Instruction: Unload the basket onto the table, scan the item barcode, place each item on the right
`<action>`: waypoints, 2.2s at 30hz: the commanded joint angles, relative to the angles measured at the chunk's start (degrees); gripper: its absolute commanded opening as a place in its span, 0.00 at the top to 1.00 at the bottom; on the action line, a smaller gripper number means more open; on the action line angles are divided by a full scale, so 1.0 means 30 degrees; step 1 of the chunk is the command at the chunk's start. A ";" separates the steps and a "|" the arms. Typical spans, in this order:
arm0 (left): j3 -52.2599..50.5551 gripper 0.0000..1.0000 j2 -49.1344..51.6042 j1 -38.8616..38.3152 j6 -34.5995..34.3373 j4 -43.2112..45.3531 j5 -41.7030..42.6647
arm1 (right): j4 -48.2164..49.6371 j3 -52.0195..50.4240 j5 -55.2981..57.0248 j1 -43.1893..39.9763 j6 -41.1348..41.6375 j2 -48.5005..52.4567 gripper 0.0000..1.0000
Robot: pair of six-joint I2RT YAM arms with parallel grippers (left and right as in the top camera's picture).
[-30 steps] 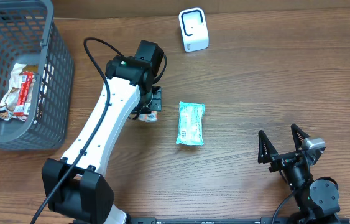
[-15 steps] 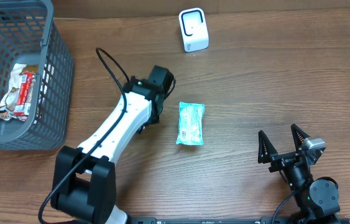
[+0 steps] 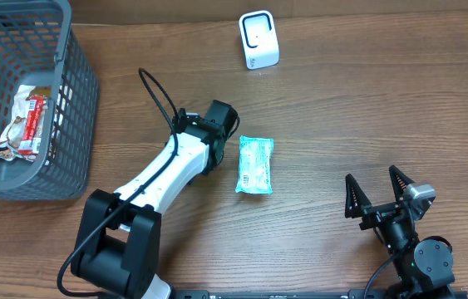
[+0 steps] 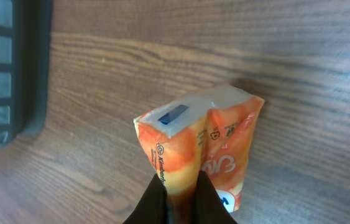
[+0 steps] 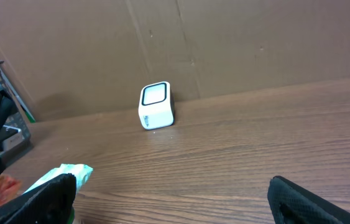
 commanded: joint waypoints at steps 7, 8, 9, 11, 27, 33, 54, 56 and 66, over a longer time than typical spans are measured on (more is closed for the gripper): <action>-0.0750 0.96 0.0160 -0.0758 -0.0087 0.0852 -0.2463 | 0.0073 -0.0189 -0.0036 -0.0051 -0.0080 -0.0095 0.00; -0.0765 0.96 0.0160 -0.0758 -0.0080 0.0845 -0.2317 | 0.0073 -0.0189 -0.0036 -0.0051 -0.0080 -0.0095 0.00; -0.0794 0.96 0.0160 -0.0758 -0.0080 0.0838 -0.2047 | 0.0073 -0.0189 -0.0036 -0.0051 -0.0080 -0.0095 0.00; -0.1005 0.96 0.0160 -0.0772 -0.0036 0.0838 -0.1785 | 0.0073 -0.0189 -0.0036 -0.0051 -0.0080 -0.0095 0.00; -0.1603 0.90 0.3723 -0.0780 0.1107 0.1690 -0.3067 | 0.0073 -0.0189 -0.0036 -0.0051 -0.0080 -0.0095 0.00; -0.1122 0.73 0.3672 -0.0772 0.0933 0.1107 -0.3628 | 0.0073 -0.0189 -0.0036 -0.0051 -0.0080 -0.0095 0.00; 0.4014 0.52 0.3388 0.1290 0.0838 -0.2164 0.3840 | 0.0073 -0.0189 -0.0036 -0.0051 -0.0080 -0.0095 0.00; 0.4240 0.52 0.3388 0.1406 0.0838 -0.2455 0.3891 | 0.0073 -0.0189 -0.0036 -0.0051 -0.0080 -0.0095 0.00; 0.6470 0.36 0.0765 0.6120 0.2812 -0.3359 1.0295 | 0.0073 -0.0189 -0.0029 -0.0051 -0.0080 -0.0095 0.00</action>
